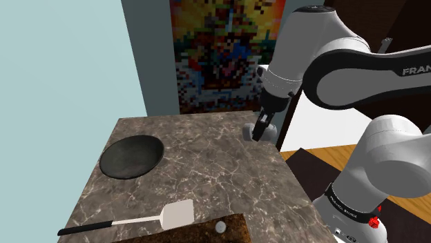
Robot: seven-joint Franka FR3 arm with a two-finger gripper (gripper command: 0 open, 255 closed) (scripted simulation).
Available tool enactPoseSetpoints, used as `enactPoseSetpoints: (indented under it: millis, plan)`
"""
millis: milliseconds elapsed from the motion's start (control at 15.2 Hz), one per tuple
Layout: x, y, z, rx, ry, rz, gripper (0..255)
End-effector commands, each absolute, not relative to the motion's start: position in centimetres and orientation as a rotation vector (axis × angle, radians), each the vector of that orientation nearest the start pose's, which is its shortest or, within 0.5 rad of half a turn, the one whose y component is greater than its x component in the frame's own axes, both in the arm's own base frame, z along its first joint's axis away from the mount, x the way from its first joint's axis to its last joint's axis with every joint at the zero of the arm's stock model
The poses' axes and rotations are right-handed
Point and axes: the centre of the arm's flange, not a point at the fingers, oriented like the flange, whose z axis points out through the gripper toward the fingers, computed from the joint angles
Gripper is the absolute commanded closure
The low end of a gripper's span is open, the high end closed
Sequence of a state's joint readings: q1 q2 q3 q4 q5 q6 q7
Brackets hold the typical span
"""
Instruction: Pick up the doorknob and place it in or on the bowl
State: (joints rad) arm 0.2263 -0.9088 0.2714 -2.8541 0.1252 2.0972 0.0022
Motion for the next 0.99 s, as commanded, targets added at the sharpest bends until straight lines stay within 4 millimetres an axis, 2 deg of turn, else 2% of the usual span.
enactPoseSetpoints:
  millis: [0,594,924]
  plan:
    - [26.2,13.9,43.8,-3.153,-0.561,-0.249,255]
    - [26.2,13.9,48.4,-3.153,-0.561,-0.249,255]
    - [29.4,19.6,48.5,-3.153,-0.561,-0.249,255]
